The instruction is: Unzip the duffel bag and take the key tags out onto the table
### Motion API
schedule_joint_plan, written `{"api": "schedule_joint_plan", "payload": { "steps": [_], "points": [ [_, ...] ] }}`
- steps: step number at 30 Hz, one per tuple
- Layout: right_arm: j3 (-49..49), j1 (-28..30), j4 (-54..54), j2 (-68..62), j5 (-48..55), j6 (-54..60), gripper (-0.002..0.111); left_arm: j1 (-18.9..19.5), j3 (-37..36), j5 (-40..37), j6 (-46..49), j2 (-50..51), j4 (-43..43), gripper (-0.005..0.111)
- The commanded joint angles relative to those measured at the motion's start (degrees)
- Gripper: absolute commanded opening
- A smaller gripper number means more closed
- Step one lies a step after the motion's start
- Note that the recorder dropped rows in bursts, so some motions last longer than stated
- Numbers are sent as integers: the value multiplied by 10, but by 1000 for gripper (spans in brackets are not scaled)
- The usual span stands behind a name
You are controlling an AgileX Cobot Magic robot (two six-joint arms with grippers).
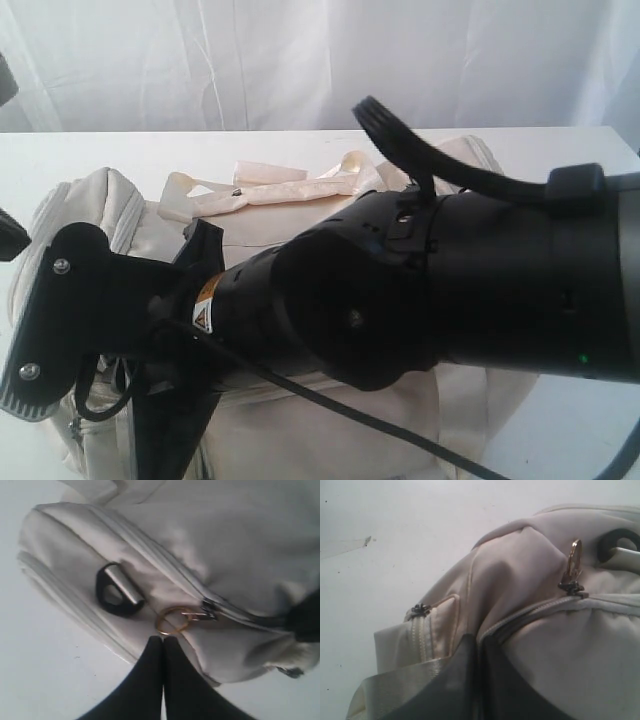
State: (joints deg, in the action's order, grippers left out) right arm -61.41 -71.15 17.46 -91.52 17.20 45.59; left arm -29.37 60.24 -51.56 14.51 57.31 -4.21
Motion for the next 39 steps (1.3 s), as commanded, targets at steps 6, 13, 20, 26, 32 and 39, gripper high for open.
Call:
{"api": "schedule_joint_plan", "payload": {
  "steps": [6,13,20,26,32,39],
  "points": [
    [1,-2,3,-1,24,0,0,1,3,-41,252,7,89,0],
    [1,-2,5,-1,24,-9,0,1,3,-34,312,39,27,23],
    [1,-2,5,-1,25,-9,0,1,3,-35,320,60,-3,43],
    [1,-2,5,-1,25,-9,0,1,-8,-4,331,74,-10,43],
    [1,-2,5,-1,25,-9,0,1,-41,21,350,74,-2,43],
    [1,-2,5,-1,25,-9,0,1,-81,88,382,74,4,43]
  ]
}}
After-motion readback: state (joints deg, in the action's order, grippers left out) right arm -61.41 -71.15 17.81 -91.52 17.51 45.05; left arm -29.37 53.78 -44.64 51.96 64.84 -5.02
